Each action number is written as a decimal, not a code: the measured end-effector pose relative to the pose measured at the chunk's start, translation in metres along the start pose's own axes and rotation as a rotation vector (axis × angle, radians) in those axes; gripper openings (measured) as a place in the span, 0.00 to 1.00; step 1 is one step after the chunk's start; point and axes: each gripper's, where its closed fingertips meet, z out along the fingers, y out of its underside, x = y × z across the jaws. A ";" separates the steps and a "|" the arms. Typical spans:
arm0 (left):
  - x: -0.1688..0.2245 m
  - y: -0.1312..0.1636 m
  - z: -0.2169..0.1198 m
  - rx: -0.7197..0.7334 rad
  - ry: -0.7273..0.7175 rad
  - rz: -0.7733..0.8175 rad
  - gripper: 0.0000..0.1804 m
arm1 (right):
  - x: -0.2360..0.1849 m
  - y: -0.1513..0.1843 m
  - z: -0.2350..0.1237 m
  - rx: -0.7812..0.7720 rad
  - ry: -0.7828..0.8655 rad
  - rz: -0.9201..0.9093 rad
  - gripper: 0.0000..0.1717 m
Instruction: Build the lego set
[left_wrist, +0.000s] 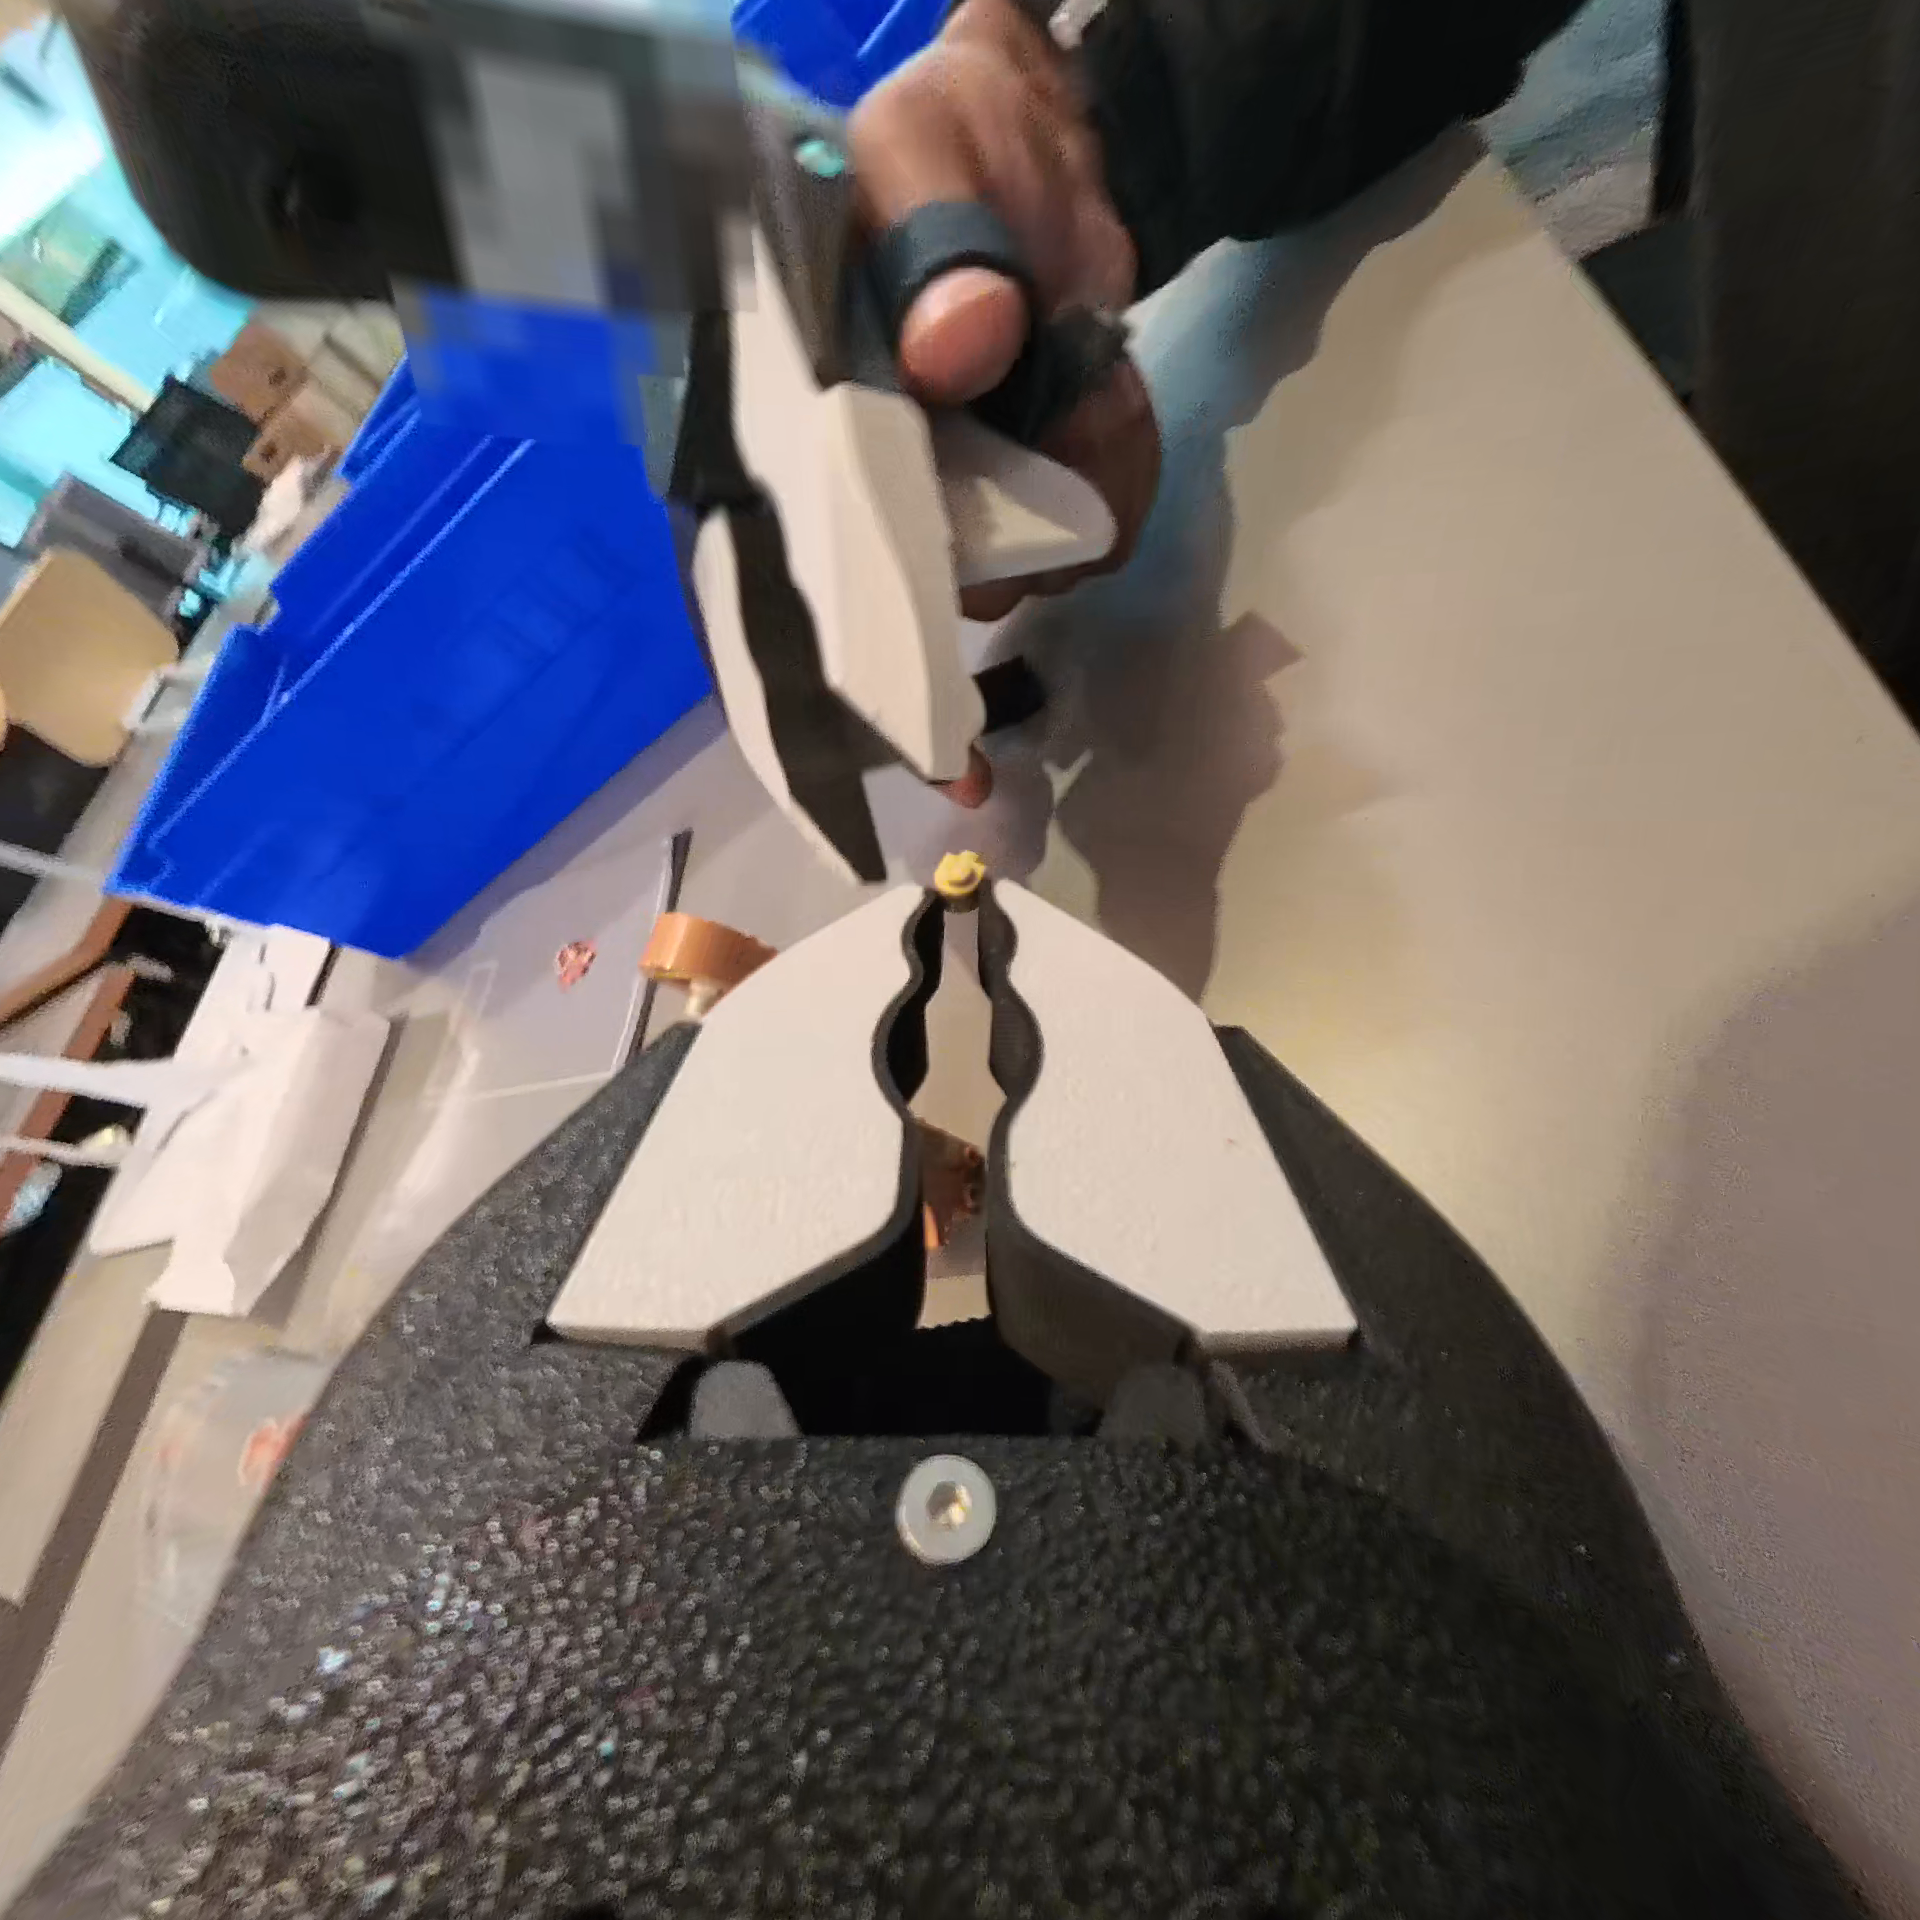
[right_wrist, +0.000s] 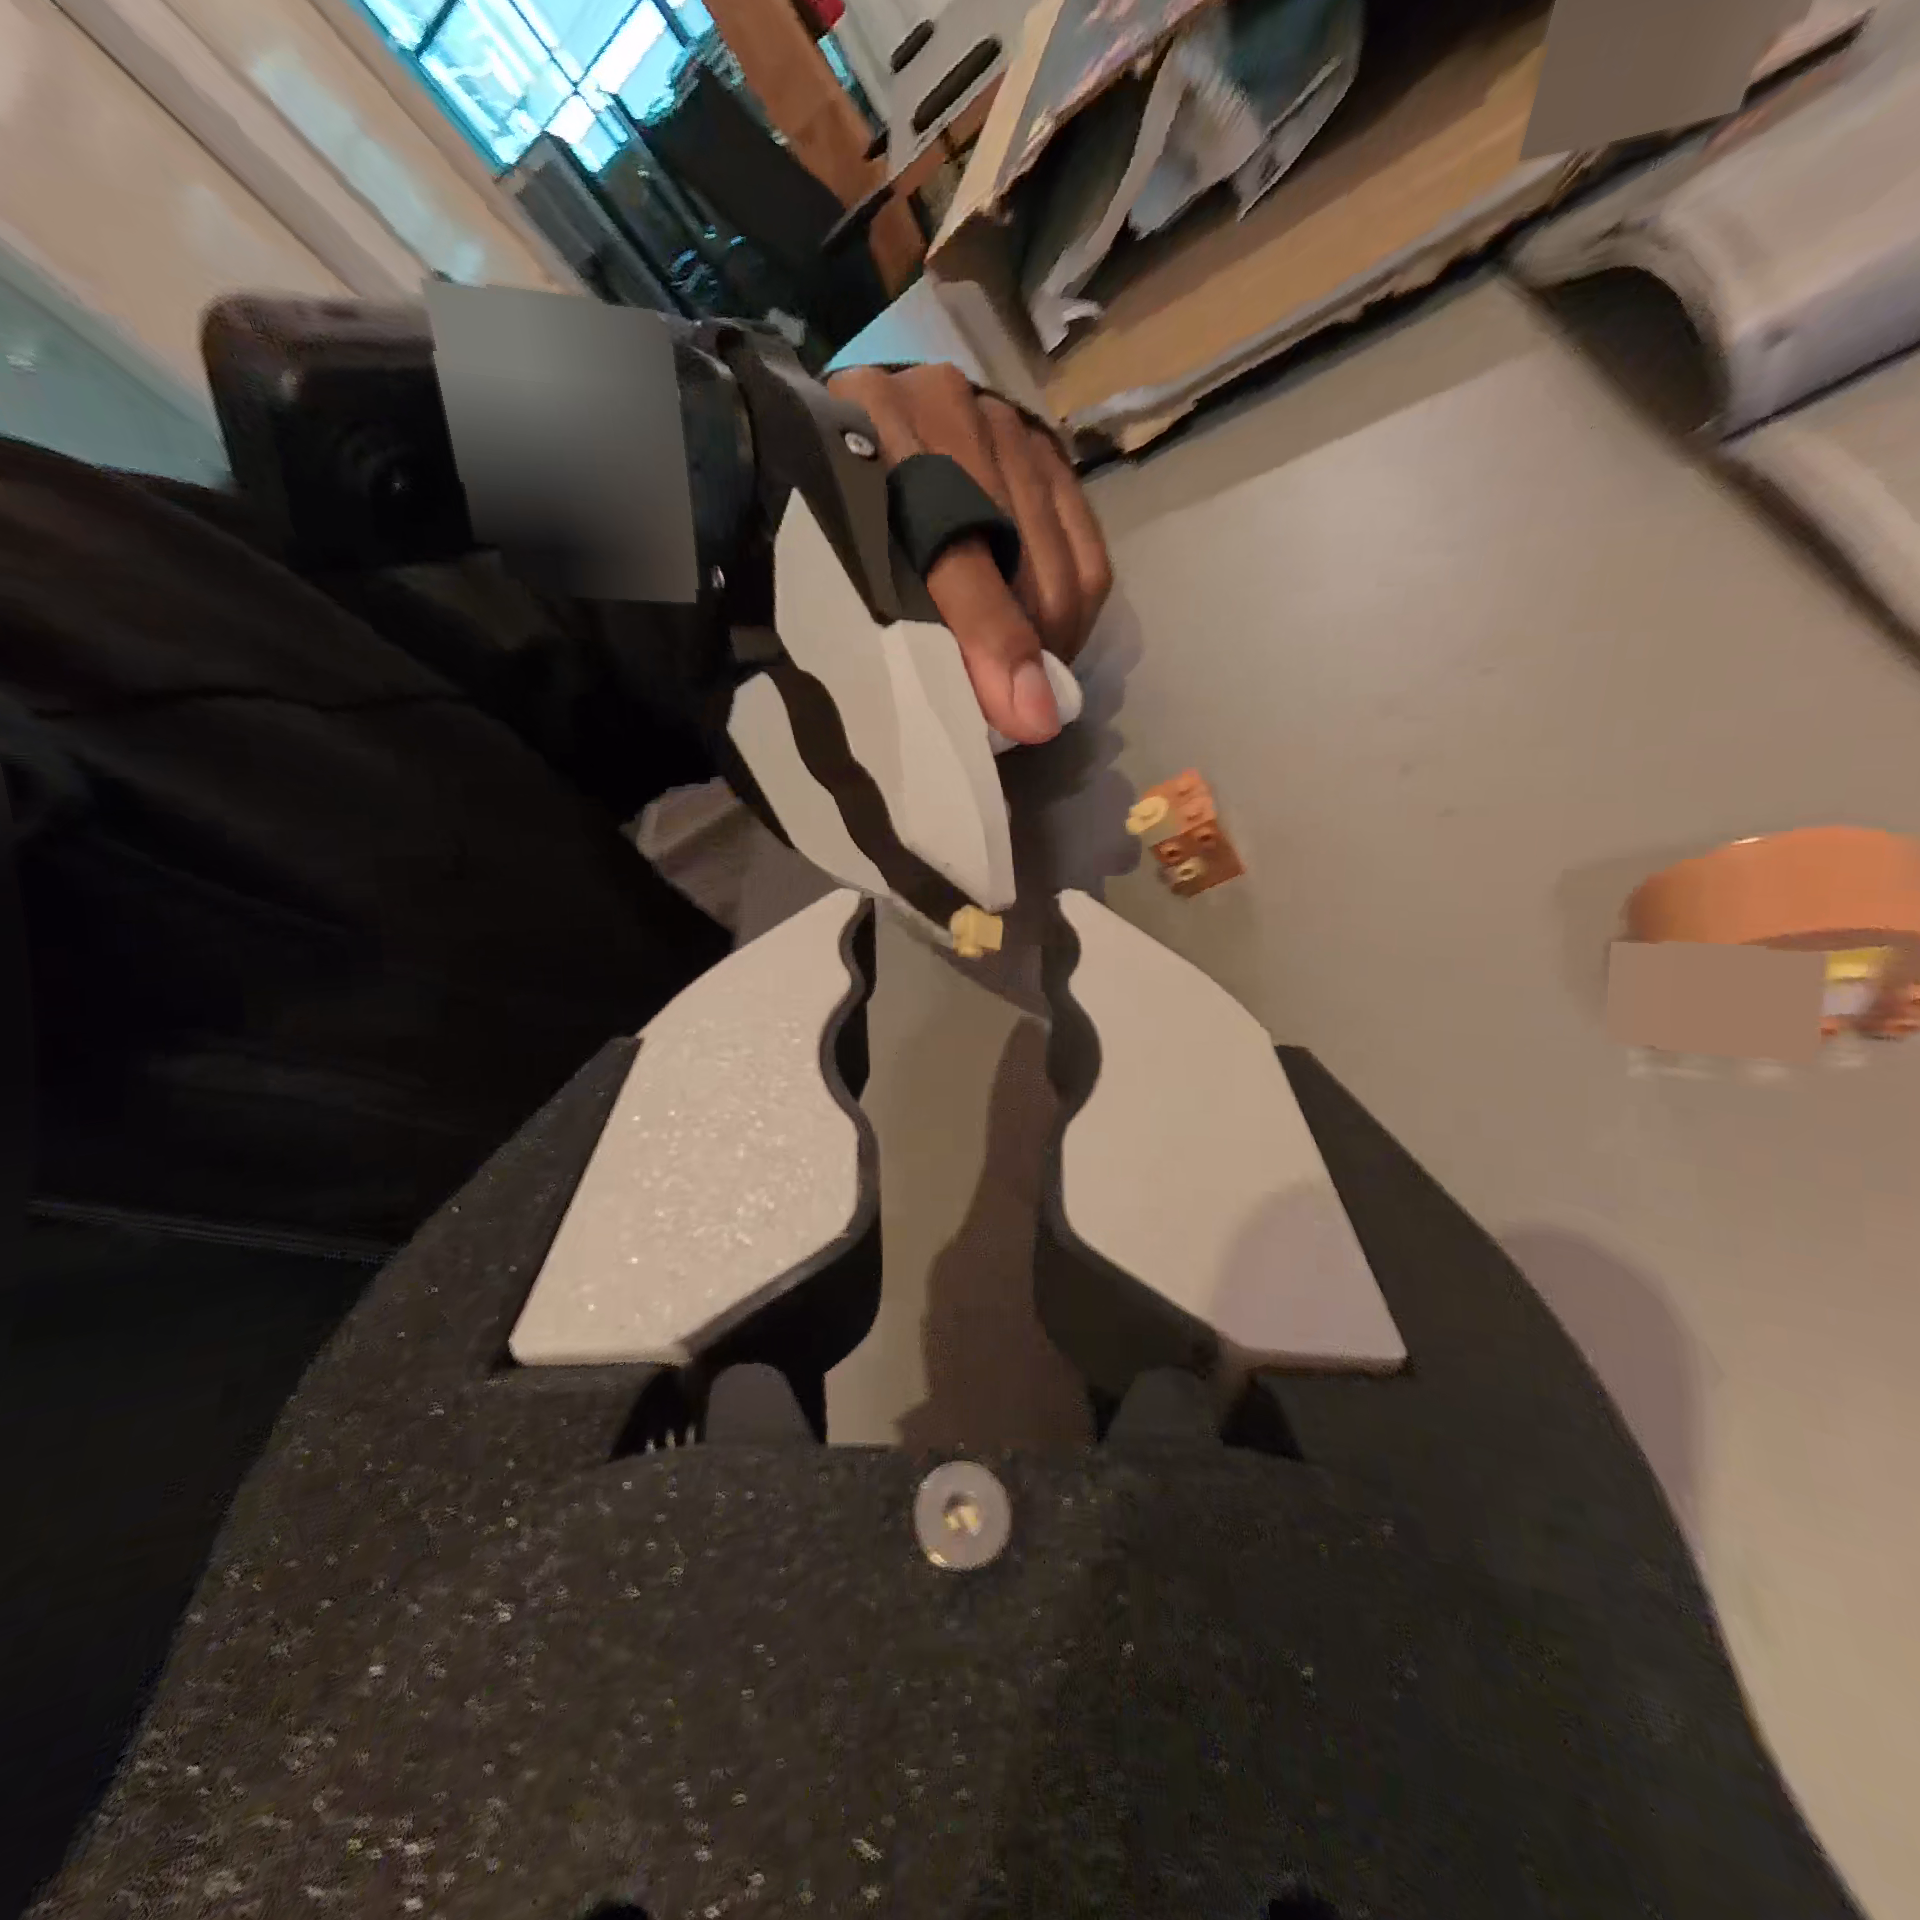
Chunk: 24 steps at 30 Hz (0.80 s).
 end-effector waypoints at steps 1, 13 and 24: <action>-0.005 0.001 0.001 -0.010 -0.018 -0.038 0.03 | 0.003 0.000 -0.003 0.015 0.039 -0.052 0.18; -0.032 -0.004 0.013 -0.009 -0.042 -0.505 0.03 | 0.019 -0.024 -0.031 0.271 0.236 -0.329 0.09; -0.036 -0.015 0.007 0.092 -0.028 -0.628 0.03 | 0.015 -0.024 -0.025 0.256 0.263 -0.401 0.07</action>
